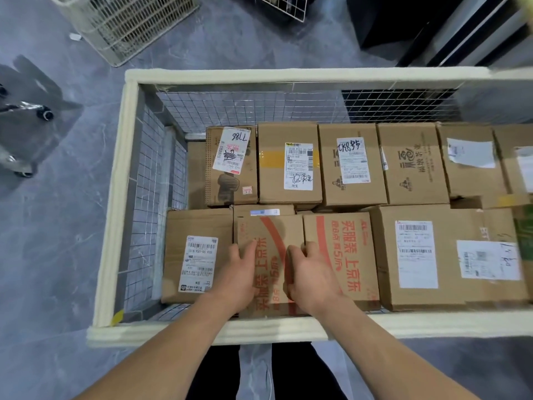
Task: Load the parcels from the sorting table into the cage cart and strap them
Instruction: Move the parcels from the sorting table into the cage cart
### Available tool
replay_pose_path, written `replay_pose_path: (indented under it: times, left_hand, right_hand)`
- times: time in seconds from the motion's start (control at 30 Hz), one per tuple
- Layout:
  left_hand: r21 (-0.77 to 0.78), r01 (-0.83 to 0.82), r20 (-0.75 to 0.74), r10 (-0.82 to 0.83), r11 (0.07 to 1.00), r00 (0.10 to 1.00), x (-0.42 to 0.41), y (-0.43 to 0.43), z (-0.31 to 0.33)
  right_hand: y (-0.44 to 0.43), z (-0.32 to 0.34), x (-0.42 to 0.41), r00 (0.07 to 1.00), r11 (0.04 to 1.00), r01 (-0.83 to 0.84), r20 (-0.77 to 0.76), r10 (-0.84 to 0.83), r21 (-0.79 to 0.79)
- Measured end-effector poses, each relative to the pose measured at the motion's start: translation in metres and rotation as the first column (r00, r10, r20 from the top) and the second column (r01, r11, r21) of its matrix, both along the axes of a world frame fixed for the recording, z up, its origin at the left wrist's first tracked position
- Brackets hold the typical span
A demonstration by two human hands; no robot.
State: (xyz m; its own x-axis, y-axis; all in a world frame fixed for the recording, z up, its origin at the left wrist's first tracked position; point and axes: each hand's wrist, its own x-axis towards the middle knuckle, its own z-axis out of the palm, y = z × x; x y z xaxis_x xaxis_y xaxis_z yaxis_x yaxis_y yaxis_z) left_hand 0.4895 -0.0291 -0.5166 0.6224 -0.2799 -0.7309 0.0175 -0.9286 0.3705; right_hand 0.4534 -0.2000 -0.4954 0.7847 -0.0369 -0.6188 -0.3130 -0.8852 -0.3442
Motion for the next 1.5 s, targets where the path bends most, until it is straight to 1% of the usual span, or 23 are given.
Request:
replay_pose_path:
  times: [0.13,0.23,0.37,0.47,0.53,0.63,0.7,0.77,0.83,0.9,0.97,1.03,1.13,1.27,1.4,1.5]
  left_hand:
    - [0.089,0.097,0.019,-0.099,0.991,0.995,0.008,-0.003,-0.002]
    - [0.113,0.135,-0.018,-0.134,0.984,0.991,0.014,-0.001,0.005]
    - [0.108,0.177,-0.049,-0.172,0.978,0.984,0.018,0.005,0.029]
    - [0.099,0.202,0.022,-0.205,0.974,0.978,0.020,0.011,0.052]
    - [0.094,0.230,0.083,-0.238,0.969,0.968,0.023,0.014,0.071]
    - [0.082,0.261,0.162,-0.271,0.962,0.949,0.029,0.017,0.107]
    - [0.070,0.299,0.243,-0.307,0.952,0.920,0.036,0.012,0.141]
    - [0.031,0.348,0.352,-0.336,0.937,0.874,0.044,0.000,0.182]
    - [-0.028,0.407,0.470,-0.348,0.913,0.812,0.053,-0.019,0.225]
    - [-0.080,0.476,0.590,-0.343,0.876,0.731,0.061,-0.044,0.268]
    - [-0.121,0.554,0.705,-0.322,0.824,0.632,0.064,-0.076,0.309]
    - [-0.159,0.638,0.792,-0.289,0.754,0.538,0.057,-0.110,0.350]
    - [-0.197,0.760,0.896,-0.202,0.619,0.396,0.033,-0.163,0.405]
    - [-0.194,0.876,0.956,-0.114,0.441,0.269,-0.017,-0.233,0.464]
    - [-0.187,0.938,0.979,-0.026,0.293,0.204,-0.088,-0.305,0.510]
    - [-0.169,0.968,0.985,0.011,0.186,0.170,-0.159,-0.358,0.537]
  right_hand:
    - [0.002,-0.004,0.002,0.999,0.999,-0.040,-0.006,0.040,-0.008]
    - [0.003,0.001,0.003,0.996,0.998,-0.063,-0.070,0.064,0.016]
    - [0.000,0.021,0.007,0.984,0.997,-0.013,-0.176,0.027,0.082]
    - [-0.002,0.043,0.011,0.980,0.990,0.055,-0.196,-0.029,0.131]
    - [-0.005,0.062,0.011,0.982,0.987,0.089,-0.179,-0.064,0.134]
    - [-0.010,0.103,0.009,0.986,0.988,0.133,-0.110,-0.124,0.074]
    - [-0.017,0.137,0.006,0.982,0.981,0.190,0.003,-0.191,0.046]
    - [-0.026,0.174,0.001,0.958,0.971,0.239,0.160,-0.237,0.010]
    - [-0.038,0.214,-0.006,0.902,0.952,0.305,0.321,-0.289,0.002]
    - [-0.055,0.256,-0.015,0.819,0.936,0.351,0.491,-0.295,-0.024]
    - [-0.075,0.298,-0.026,0.696,0.909,0.410,0.670,-0.257,-0.078]
    - [-0.095,0.340,-0.044,0.574,0.864,0.490,0.789,-0.220,-0.115]
    - [-0.129,0.392,-0.083,0.441,0.788,0.605,0.873,-0.210,-0.115]
    - [-0.177,0.451,-0.153,0.307,0.667,0.733,0.940,-0.151,-0.132]
    - [-0.223,0.492,-0.245,0.198,0.543,0.832,0.975,-0.104,-0.111]
    - [-0.255,0.515,-0.324,0.158,0.446,0.889,0.984,-0.083,-0.105]
